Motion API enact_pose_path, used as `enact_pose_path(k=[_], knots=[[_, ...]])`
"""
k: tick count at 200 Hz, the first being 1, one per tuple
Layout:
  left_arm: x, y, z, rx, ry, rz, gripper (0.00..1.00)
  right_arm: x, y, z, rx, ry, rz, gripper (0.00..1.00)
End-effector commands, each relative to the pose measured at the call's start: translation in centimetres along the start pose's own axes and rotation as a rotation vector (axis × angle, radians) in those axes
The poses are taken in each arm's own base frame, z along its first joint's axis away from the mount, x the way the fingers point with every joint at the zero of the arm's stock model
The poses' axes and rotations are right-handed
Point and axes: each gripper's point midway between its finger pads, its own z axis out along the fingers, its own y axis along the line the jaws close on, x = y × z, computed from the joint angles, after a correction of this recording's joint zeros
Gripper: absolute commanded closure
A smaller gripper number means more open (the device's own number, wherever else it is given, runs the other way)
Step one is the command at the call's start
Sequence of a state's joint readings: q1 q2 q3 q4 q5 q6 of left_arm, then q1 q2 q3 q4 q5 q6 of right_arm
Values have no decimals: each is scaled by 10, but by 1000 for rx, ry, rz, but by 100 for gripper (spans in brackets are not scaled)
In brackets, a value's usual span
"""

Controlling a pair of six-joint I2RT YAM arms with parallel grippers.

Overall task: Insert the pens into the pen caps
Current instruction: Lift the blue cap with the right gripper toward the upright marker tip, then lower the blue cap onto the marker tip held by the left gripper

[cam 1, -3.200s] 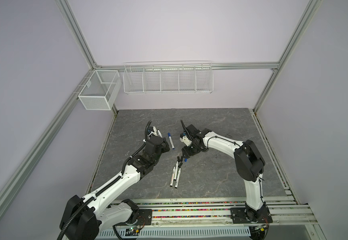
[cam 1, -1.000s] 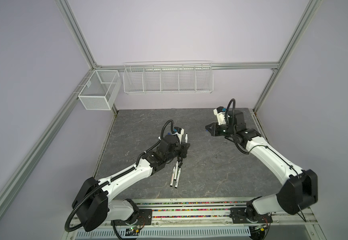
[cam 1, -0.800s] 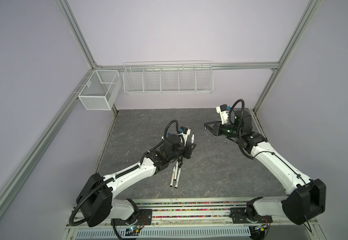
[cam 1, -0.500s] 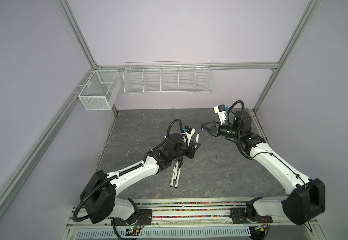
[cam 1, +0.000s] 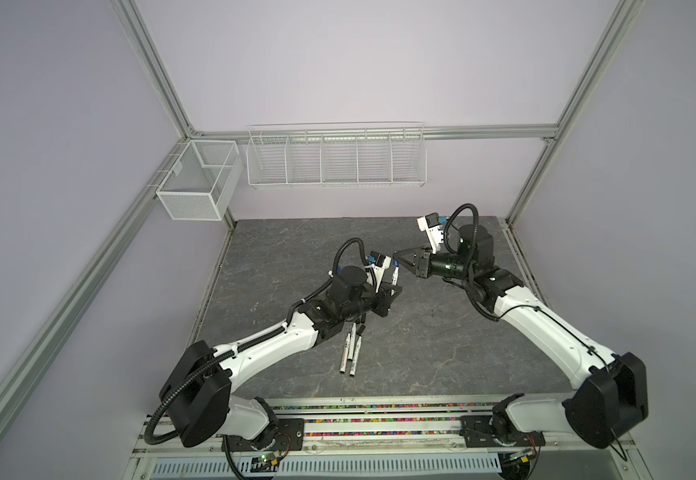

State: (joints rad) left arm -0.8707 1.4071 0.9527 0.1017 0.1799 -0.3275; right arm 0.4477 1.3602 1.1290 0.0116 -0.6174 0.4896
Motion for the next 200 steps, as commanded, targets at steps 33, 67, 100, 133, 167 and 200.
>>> enact_pose_path(k=[33,67,100,133,167,200], knots=[[-15,-6,-6,11,-48,21,100,7,-13,1,65,22,-29,88],[-14,-6,-5,8,-47,21,100,10,-13,2,57,34,-24,87],[-16,-3,-4,-6,-58,15,100,13,-4,-1,18,38,-27,87],[-31,-3,-4,-5,-115,6,100,17,11,-7,-49,57,-15,87],[-55,-8,-6,18,-180,23,100,20,12,-12,-50,63,-3,88],[-77,-7,-11,12,-258,43,100,19,17,-17,-70,60,-14,87]])
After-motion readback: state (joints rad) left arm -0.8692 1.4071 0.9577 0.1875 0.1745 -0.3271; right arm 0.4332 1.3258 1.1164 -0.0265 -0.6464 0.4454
